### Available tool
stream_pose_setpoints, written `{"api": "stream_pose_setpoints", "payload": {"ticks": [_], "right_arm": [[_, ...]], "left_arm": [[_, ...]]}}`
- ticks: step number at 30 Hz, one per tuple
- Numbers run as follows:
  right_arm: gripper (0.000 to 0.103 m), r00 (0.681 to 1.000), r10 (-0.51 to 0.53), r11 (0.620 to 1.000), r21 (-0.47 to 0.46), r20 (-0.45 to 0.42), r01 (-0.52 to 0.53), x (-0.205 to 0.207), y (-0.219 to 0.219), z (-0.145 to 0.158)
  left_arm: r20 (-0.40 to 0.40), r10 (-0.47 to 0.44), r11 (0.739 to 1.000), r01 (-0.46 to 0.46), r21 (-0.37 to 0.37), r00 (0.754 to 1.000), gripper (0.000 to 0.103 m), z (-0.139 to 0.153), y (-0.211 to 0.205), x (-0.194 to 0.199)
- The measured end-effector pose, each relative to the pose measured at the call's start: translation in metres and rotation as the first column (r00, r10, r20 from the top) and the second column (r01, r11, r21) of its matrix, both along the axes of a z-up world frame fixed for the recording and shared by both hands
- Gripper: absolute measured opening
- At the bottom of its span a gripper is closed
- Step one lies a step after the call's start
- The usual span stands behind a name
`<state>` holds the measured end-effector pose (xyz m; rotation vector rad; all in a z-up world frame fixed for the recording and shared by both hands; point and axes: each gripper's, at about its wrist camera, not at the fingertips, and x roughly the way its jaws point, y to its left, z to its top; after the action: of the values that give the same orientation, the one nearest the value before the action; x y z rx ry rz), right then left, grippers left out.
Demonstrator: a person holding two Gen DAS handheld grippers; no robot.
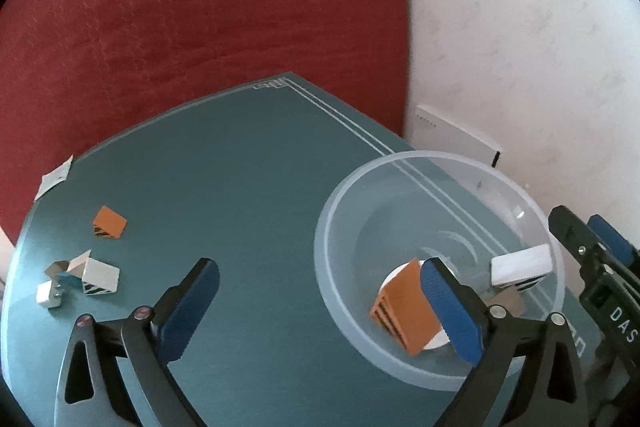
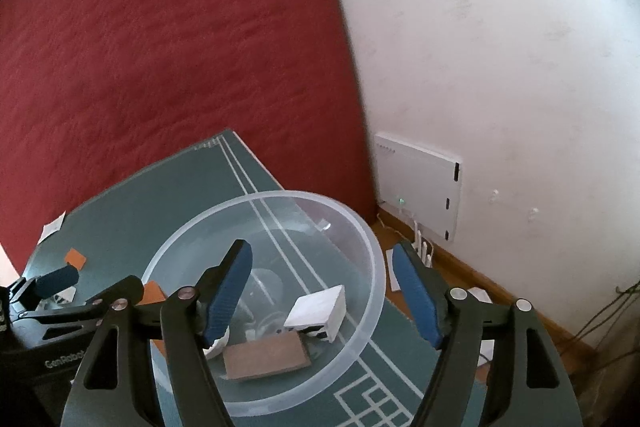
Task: Organize rigid objects
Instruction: 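Carry the orange striped block into the bin and open the left tool, then withdraw both open tools from the bin back over the table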
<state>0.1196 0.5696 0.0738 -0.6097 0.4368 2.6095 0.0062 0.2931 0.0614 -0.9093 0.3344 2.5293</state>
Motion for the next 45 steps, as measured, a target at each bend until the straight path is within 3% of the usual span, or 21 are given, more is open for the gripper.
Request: {"api": "stream_pose_setpoints", "payload": {"ticks": [8, 28, 31, 45], "right_arm": [[0.074, 1.0, 0.024, 1.0, 0.016, 0.011, -0.024, -0.001, -0.004, -0.002], [0.075, 0.996, 0.09, 0.987, 0.128, 0.02, -0.092, -0.006, -0.026, -0.009], [0.079, 0.995, 0.101, 0.983, 0.15, 0.025, -0.104, -0.007, -0.032, -0.01], [0.079, 0.983, 0.181, 0.964, 0.193, 0.04, -0.185, -0.007, -0.066, -0.008]], "left_arm": [[-0.051, 0.012, 0.999, -0.014, -0.029, 0.999, 0.102, 0.003, -0.007, 0.016], [-0.023, 0.147, 0.989, -0.148, -0.026, 0.989, 0.102, -0.002, -0.058, 0.014], [-0.024, 0.165, 0.986, -0.165, -0.016, 0.986, 0.102, 0.0, -0.068, 0.013], [-0.007, 0.292, 0.956, -0.292, -0.011, 0.956, 0.102, -0.006, -0.13, -0.006]]}}
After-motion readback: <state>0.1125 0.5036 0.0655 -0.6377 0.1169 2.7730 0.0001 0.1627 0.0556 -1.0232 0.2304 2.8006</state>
